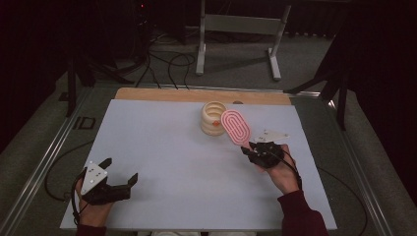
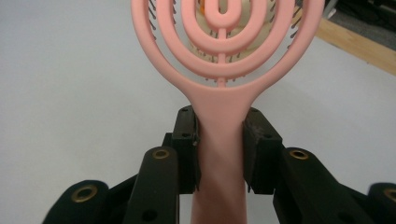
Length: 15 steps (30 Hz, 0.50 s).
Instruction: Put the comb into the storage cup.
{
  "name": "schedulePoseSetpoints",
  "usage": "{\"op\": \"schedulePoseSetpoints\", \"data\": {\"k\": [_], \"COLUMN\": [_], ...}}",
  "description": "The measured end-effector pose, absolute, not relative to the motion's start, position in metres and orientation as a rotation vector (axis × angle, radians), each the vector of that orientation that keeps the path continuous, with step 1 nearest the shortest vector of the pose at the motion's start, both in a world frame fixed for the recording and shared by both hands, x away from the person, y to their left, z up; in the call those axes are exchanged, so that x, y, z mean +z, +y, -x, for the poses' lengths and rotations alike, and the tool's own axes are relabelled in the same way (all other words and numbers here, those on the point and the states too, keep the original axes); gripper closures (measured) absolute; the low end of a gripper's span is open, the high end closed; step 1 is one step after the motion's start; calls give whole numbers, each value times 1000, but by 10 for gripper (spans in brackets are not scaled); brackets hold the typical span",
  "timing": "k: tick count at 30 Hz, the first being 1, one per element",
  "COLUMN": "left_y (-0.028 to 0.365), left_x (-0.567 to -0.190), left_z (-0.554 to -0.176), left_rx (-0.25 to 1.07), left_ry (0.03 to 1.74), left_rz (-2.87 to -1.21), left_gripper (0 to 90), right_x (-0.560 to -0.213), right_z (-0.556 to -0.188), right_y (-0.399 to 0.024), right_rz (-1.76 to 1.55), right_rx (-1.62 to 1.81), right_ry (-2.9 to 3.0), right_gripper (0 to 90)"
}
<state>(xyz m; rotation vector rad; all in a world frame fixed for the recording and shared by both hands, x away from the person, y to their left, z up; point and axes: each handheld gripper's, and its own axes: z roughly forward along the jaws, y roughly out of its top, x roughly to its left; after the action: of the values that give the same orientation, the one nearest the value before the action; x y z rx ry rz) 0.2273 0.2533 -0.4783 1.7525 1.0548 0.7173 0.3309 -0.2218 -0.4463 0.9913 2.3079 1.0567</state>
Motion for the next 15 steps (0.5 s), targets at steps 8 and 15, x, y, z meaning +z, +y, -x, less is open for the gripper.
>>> {"op": "schedulePoseSetpoints", "data": {"k": [8,15], "left_y": [250,241], "left_x": [-472,-461], "left_z": [-228,-232], "left_rx": [699,694], "left_ry": [1055,1042], "left_rz": [-1750,-1760], "left_gripper": [0,0], "right_x": [-451,-455], "right_z": [-319,-313], "right_y": [-222,-219], "right_rz": [-1006,-1009], "right_rx": [1141,1153], "right_ry": [2251,2238], "right_gripper": [699,699]}}
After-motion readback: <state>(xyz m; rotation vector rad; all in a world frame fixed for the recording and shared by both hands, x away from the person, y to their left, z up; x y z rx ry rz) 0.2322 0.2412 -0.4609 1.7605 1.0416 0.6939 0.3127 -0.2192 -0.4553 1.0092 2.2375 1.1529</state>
